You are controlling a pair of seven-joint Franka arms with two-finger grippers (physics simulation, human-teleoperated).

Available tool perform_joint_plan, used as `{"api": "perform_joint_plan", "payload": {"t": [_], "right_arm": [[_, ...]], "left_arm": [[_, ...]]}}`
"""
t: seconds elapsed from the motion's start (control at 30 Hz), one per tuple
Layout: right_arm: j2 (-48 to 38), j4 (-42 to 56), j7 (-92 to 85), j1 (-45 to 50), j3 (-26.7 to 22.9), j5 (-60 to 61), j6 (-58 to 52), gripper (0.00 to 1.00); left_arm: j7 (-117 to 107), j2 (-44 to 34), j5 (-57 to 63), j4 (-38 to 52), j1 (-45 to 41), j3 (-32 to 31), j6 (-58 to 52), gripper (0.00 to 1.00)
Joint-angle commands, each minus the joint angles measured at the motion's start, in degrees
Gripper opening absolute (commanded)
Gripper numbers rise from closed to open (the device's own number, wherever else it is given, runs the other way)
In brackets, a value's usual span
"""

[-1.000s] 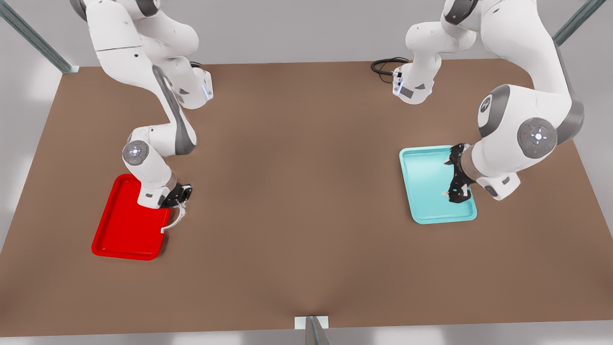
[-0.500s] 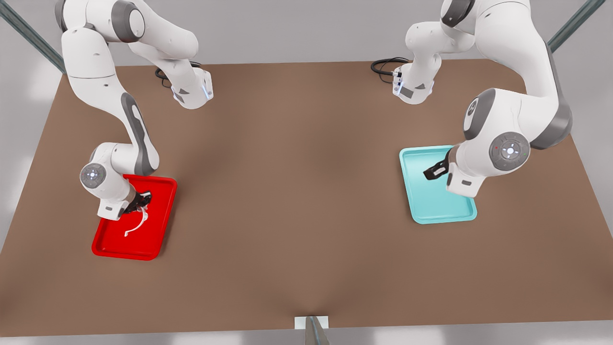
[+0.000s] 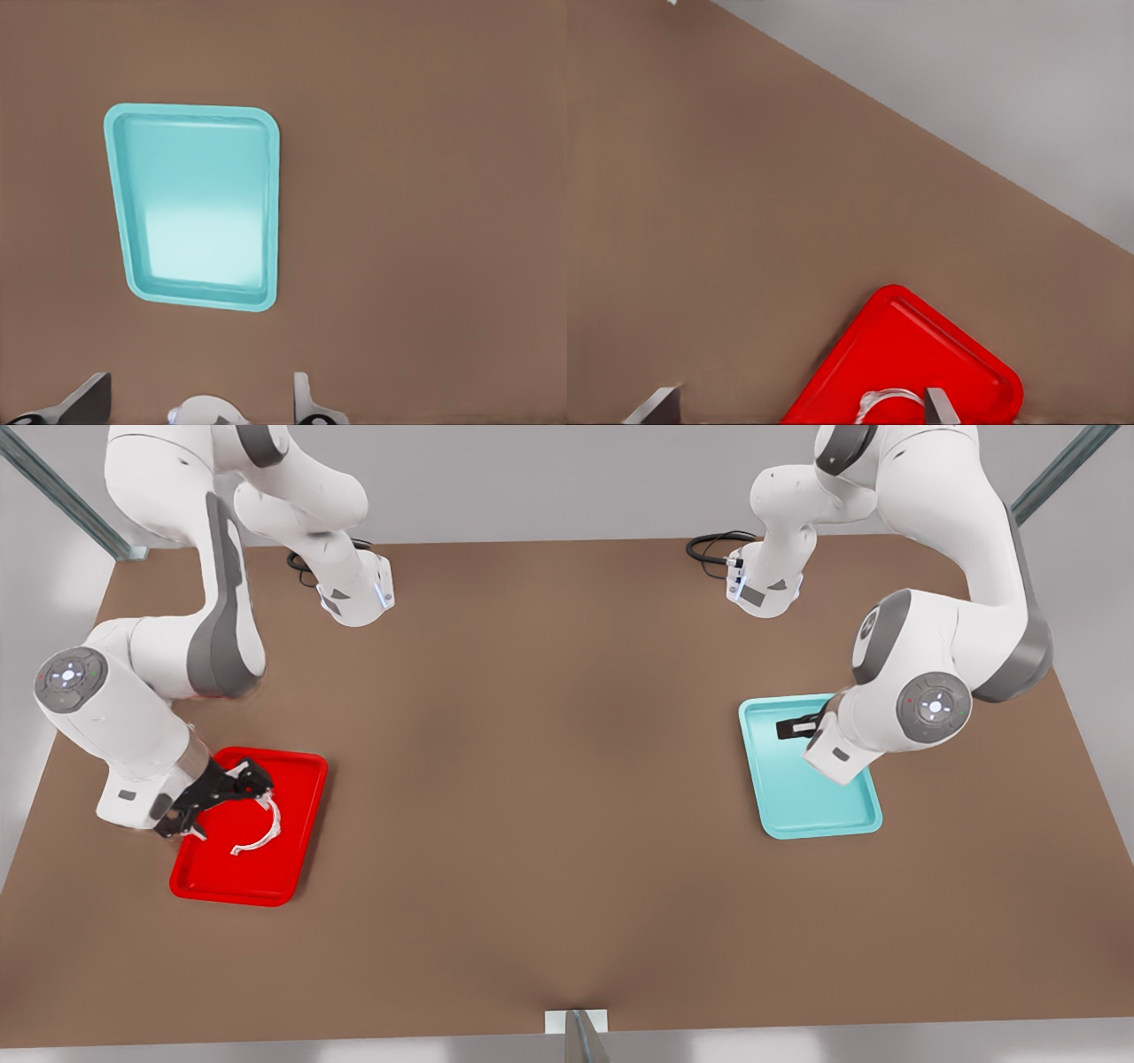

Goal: Take the drainage pipe clamp from the left arm, pass it to the right arm, and place it in the plate on the right side

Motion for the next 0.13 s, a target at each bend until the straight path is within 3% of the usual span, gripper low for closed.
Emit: {"api": "perform_joint_plan", "payload": {"t": [0.0,0.1], "right_arm": [[-3.81,-0.35,22.9,0.02,0.07,1.05,-25.03,1.0],[-5.04,0.35,24.75,0.02,0.07,-1.23,-24.94,1.0]], "left_arm": [[15.4,0.05,0.18,0.11,-0.06,0.03,-0.19,1.0],[15.49,0.05,0.09,0.11,0.03,0.03,-0.19,1.0]]}}
